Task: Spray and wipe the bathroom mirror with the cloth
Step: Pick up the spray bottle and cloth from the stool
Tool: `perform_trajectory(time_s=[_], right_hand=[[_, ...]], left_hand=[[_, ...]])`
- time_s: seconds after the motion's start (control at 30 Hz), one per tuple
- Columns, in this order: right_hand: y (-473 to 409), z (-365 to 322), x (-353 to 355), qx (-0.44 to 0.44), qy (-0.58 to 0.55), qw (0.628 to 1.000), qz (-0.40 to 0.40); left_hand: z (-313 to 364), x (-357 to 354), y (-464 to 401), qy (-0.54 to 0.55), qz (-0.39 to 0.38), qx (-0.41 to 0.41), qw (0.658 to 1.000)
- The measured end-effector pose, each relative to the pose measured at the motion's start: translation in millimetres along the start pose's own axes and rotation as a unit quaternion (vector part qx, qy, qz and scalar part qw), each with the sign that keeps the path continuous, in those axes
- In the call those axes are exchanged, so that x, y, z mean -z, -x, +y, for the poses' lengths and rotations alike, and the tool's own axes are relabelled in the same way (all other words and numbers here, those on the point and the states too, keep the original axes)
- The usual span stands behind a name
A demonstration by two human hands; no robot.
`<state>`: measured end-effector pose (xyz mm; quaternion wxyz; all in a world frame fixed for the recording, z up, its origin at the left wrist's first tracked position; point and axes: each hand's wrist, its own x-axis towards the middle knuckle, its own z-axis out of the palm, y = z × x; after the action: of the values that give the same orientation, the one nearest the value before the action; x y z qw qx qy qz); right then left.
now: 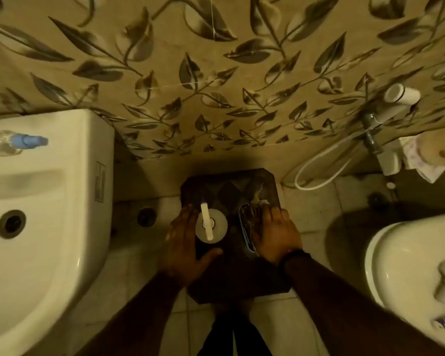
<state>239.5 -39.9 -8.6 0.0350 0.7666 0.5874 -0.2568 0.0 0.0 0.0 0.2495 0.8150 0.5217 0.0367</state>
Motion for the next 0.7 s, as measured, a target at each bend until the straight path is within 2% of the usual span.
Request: perform_trajectory(time_s=[0.13, 0.27, 0.43, 0.7], right_hand=[[-9.7, 1.7, -12.5, 0.0, 0.05, 0.999, -0.009], [-15.9, -0.3, -19.1, 0.014, 0.116, 0.993, 0.019], [-17.2, -4.5, -21.5, 0.013, 0.134, 0.991, -0.006], [-20.3, -12.6, -12.6, -0.004, 0.117, 0.991, -0.068]], left_hand=[[-1.3, -16.0, -14.2, 0.023, -0.012, 0.049, 0.998], [5.8, -24.5, -24.3, 0.051, 0.002, 0.076, 0.996], [14.0, -22.7, -32.9, 0.126, 0.025, 0.12, 0.984], [13.0, -16.8, -36.6, 0.165, -0.025, 0.143, 0.975]])
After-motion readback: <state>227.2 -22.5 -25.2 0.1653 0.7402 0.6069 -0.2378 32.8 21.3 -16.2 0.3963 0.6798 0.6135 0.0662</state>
